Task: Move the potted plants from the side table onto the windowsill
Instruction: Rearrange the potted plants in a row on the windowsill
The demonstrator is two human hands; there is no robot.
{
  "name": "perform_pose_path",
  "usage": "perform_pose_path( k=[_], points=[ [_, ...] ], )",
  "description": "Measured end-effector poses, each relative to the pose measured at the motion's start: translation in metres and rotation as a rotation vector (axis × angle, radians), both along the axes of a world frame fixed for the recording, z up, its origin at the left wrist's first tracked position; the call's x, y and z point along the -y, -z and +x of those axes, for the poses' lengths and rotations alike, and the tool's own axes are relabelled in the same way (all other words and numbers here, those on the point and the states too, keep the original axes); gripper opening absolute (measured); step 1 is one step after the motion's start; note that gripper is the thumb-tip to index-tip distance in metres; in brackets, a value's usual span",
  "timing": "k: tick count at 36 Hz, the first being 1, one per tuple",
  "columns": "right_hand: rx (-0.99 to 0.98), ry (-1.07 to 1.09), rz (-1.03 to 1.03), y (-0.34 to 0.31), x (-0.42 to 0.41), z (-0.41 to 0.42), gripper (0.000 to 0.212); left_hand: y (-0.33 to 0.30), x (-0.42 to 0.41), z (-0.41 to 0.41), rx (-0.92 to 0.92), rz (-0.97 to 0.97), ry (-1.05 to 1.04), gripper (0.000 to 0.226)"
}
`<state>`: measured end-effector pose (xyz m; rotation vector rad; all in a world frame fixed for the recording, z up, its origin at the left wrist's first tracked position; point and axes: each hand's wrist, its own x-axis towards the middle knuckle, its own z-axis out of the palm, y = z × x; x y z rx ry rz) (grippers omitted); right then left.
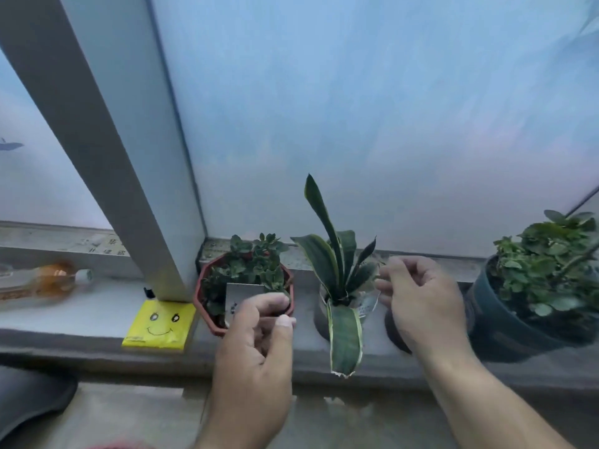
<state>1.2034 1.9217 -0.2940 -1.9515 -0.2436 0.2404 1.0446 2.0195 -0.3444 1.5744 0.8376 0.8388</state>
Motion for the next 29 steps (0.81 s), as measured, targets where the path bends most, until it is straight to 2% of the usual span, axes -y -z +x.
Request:
perform_pose_path(
  k=[2, 5, 7, 10, 12, 14, 16, 19, 21, 23, 25, 27, 29],
  points=[
    [-0.09, -0.015, -0.144, 0.017, 0.01, 0.018, 0.025, 0.015, 0.005, 0.007, -0.063, -0.149, 0.035, 0.021],
    [-0.223, -0.117, -0.26, 0.036, 0.015, 0.023, 0.037, 0.041, 0.008, 0.014, -0.137, -0.511, 0.122, 0.025],
    [-0.29, -0.187, -0.252, 0.043, 0.016, 0.02, 0.034, 0.067, 0.011, 0.015, -0.254, -0.584, 0.188, 0.023],
    [-0.393, -0.135, -0.213, 0.058, 0.022, 0.025, 0.032, 0.103, 0.016, 0.016, -0.466, -0.334, 0.238, 0.025],
    [-0.478, -0.119, -0.182, 0.066, 0.021, 0.028, 0.046, 0.111, 0.019, 0.026, -0.525, -0.193, 0.285, 0.051],
    [-0.532, -0.092, -0.134, 0.074, 0.015, 0.032, 0.052, 0.121, 0.019, 0.043, -0.494, -0.098, 0.354, 0.073],
    [-0.577, -0.086, -0.07, 0.082, 0.011, 0.037, 0.061, 0.132, 0.019, 0.06, -0.426, -0.016, 0.372, 0.084],
    [-0.593, -0.099, 0.009, 0.092, 0.003, 0.042, 0.066, 0.13, 0.024, 0.078, -0.279, -0.029, 0.289, 0.101],
    [-0.591, -0.091, 0.068, 0.101, -0.003, 0.046, 0.068, 0.122, 0.031, 0.088, -0.148, -0.118, 0.196, 0.098],
    [-0.616, -0.078, 0.142, 0.111, -0.008, 0.049, 0.069, 0.105, 0.039, 0.096, -0.072, -0.117, 0.156, 0.086],
    [-0.634, -0.091, 0.189, 0.117, -0.009, 0.05, 0.056, 0.089, 0.045, 0.102, 0.002, -0.146, 0.169, 0.07],
    [-0.625, -0.105, 0.178, 0.115, -0.009, 0.047, 0.053, 0.083, 0.044, 0.102, 0.008, -0.21, 0.161, 0.06],
    [-0.609, -0.103, 0.15, 0.111, -0.008, 0.043, 0.057, 0.085, 0.041, 0.103, -0.058, -0.21, 0.172, 0.061]
  ],
)
